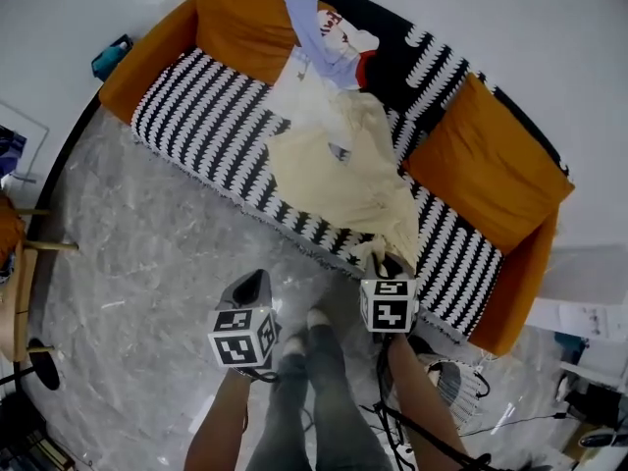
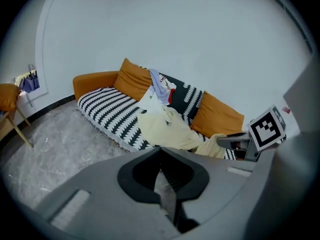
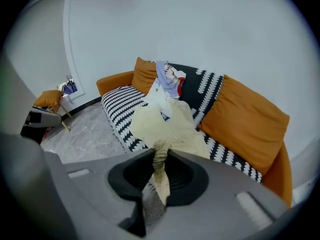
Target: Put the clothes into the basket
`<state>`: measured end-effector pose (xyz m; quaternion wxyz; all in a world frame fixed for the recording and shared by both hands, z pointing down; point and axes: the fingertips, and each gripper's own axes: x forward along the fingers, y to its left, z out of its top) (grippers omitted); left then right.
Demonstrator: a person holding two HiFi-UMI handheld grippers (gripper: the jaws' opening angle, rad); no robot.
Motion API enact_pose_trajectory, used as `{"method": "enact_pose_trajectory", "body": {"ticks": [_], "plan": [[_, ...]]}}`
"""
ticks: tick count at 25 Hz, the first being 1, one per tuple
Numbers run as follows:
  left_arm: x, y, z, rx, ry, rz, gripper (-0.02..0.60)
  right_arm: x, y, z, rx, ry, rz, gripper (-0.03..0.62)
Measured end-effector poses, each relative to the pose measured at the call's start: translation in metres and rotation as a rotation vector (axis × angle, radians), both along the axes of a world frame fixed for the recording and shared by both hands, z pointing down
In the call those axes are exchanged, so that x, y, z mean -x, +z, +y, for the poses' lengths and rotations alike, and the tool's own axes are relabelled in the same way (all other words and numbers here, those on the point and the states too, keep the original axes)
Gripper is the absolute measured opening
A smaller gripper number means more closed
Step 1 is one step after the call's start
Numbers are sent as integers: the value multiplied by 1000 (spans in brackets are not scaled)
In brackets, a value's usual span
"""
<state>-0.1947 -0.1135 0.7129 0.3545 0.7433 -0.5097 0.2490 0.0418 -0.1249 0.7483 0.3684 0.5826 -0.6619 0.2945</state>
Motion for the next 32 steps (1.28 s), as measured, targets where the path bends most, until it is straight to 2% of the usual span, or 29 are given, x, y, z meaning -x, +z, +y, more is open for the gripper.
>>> {"method": "enact_pose_trajectory", "body": {"ticks": [4,13,21,25,32], "plan": [[3,-30,1,-36,16,-16,6,0,-38,-3,-50,5,14,63],[10,-115,3,-152,30,14,6,-6,-150,-15,-205,60,-21,52],[-12,-183,-5,-241,61,46,6,-26,-246,-21,-318,41,6,49],[-24,-226,-21,-315,74,61,6,-33,-285,-40,-376,60,-3,48],[-47,-286,-54,-397,88,62,6,-42,-355,-62,-483,50,-10,48]]}}
